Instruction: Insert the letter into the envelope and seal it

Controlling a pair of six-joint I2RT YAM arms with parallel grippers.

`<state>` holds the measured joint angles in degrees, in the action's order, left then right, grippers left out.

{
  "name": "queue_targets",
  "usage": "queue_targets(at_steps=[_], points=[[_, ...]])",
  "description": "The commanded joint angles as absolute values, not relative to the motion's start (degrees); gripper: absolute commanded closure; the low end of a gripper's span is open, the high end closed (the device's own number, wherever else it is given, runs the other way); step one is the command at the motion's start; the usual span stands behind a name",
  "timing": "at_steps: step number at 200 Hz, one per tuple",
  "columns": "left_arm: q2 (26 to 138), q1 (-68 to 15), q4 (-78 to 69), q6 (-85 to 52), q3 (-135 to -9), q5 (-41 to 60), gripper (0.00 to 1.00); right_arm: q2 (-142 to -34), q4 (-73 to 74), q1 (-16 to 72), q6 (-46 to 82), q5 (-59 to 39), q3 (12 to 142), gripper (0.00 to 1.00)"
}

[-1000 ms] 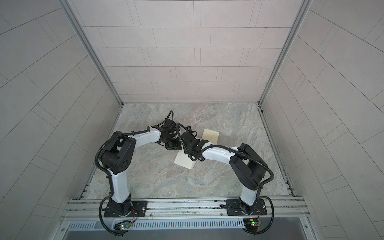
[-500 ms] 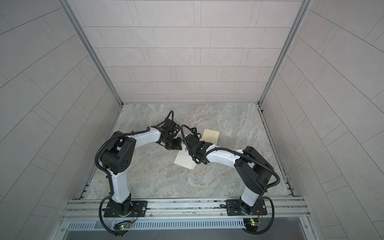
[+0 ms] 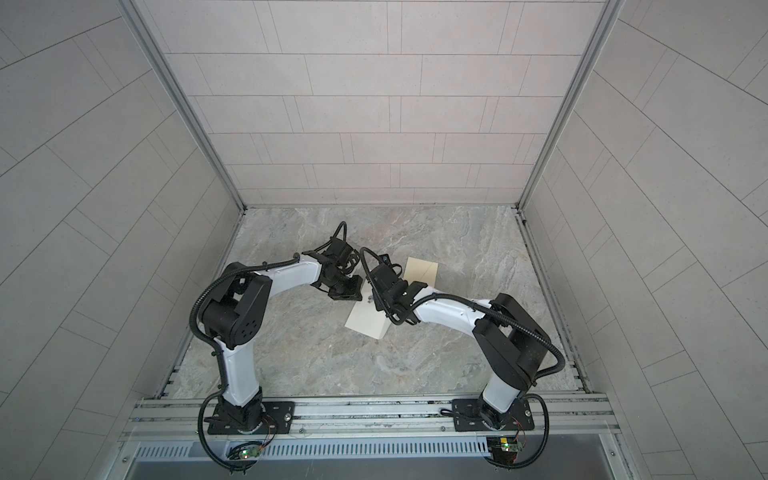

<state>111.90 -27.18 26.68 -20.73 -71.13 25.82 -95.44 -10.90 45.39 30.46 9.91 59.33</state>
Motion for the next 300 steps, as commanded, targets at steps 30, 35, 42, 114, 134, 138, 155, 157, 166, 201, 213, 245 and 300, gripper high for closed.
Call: queue_targets(at_steps=[30,35,42,114,134,138,155,157,166,201,213,245,300], points=[[111.5,-27.4,28.7,-19.5,-72.7,24.3,1.00,-98.1,-9.3,46.2,29.4,9.1,63.2,1.00],[111.5,-27.4,28.7,-19.5,-72.7,24.2,1.00,-98.5,-9.4,46.2,29.5,9.2,63.4,1.00],[111.5,-27.4,28.7,-19.5,-72.7,24.2,1.00,-99.2,-9.6,46.2,29.4,9.7,63.7,1.00],[111.8,-27.5,28.6,-18.6,-72.9,26.4,1.00,-102.5,-4.8,46.2,30.9,15.3,62.1,1.00],[112.1,-27.4,29.5,-18.3,-73.2,26.7,1.00,-102.2,-5.1,46.2,31.8,18.9,61.6,1.00],[112.1,-27.4,29.5,-18.2,-73.3,26.9,1.00,-102.1,-5.3,46.2,32.2,19.9,61.4,1.00],[112.2,-27.4,29.7,-18.0,-73.1,27.3,1.00,-101.7,-5.6,45.5,33.5,22.2,60.9,1.00],[112.1,-27.4,29.7,-17.9,-73.2,27.3,1.00,-101.7,-5.7,45.5,33.7,22.4,60.9,1.00],[112.1,-27.4,29.9,-17.8,-73.1,27.3,1.00,-101.8,-5.8,44.9,34.1,22.6,60.7,1.00],[112.0,-27.4,30.4,-17.2,-73.0,27.3,1.00,-101.8,-5.1,43.1,36.2,20.2,60.0,1.00],[111.9,-27.4,30.5,-17.2,-72.8,27.0,1.00,-101.2,-4.0,42.6,36.0,17.0,59.6,1.00],[111.3,-27.4,29.9,-17.1,-72.2,26.6,1.00,-95.9,-0.7,39.8,36.8,5.4,58.8,1.00],[110.9,-27.3,28.7,-17.4,-71.7,26.4,1.00,-88.3,-4.9,22.6,47.1,-12.2,54.9,1.00]])
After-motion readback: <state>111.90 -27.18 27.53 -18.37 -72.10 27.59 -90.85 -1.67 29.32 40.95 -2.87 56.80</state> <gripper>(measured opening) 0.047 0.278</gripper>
